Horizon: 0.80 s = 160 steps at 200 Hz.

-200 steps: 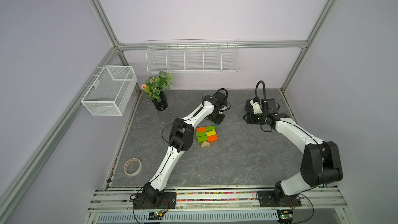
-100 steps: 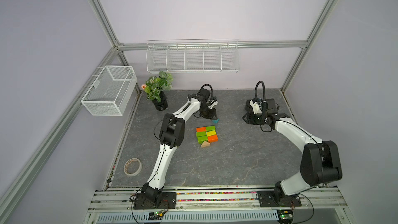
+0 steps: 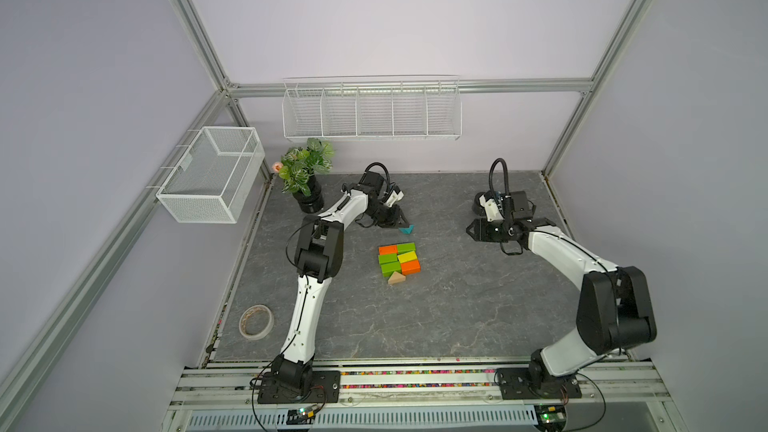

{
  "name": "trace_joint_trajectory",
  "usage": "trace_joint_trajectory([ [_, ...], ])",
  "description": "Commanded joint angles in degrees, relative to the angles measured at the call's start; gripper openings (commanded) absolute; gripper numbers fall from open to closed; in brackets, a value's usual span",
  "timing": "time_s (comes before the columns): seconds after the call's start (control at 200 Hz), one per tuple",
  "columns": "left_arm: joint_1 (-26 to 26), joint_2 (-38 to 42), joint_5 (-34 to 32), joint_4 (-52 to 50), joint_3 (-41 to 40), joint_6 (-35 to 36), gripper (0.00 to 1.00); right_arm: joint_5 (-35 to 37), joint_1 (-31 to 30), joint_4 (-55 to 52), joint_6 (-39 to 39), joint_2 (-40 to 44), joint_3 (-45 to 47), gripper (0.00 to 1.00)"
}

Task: Assemble a piece of candy with building blocks
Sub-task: Pick up the building block from the center of the board.

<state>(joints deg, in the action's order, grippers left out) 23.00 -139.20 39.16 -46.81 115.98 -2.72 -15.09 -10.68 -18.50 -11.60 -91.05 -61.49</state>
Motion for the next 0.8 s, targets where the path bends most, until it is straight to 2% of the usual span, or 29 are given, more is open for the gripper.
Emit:
trace_joint_trajectory([
  [0.0, -1.3, 3.3, -5.7, -4.3, -2.6, 3.1, 0.14, -1.2, -0.4, -0.7, -0.1, -0.6, -1.0, 0.46],
  [0.26, -2.0, 2.5, -10.0, -6.6, -3.9, 3.8, 0.21, -1.4, -0.7, -1.0, 0.2, -1.5, -1.2, 0.47],
  [0.395, -1.9, 2.5, -13.5, -6.5, -4.3, 3.5, 0.31, -1.4, -0.6, -1.3, 0.5, -1.6, -1.2, 0.47],
  [0.69, -2.0, 1.0, -18.5, -7.6, -4.4, 3.7, 0.38, -1.6, -2.5, -1.4, 0.6, -2.0, -1.1, 0.47],
  [0.735, -2.0, 0.9, -19.1, -7.6, -4.4, 3.6, 0.41, -1.5, -2.6, -1.5, 0.7, -2.2, -1.1, 0.47],
  [0.795, -1.9, 1.1, -19.2, -7.3, -4.8, 3.7, 0.52, -1.6, -2.7, -1.5, 0.7, -2.2, -1.2, 0.47],
])
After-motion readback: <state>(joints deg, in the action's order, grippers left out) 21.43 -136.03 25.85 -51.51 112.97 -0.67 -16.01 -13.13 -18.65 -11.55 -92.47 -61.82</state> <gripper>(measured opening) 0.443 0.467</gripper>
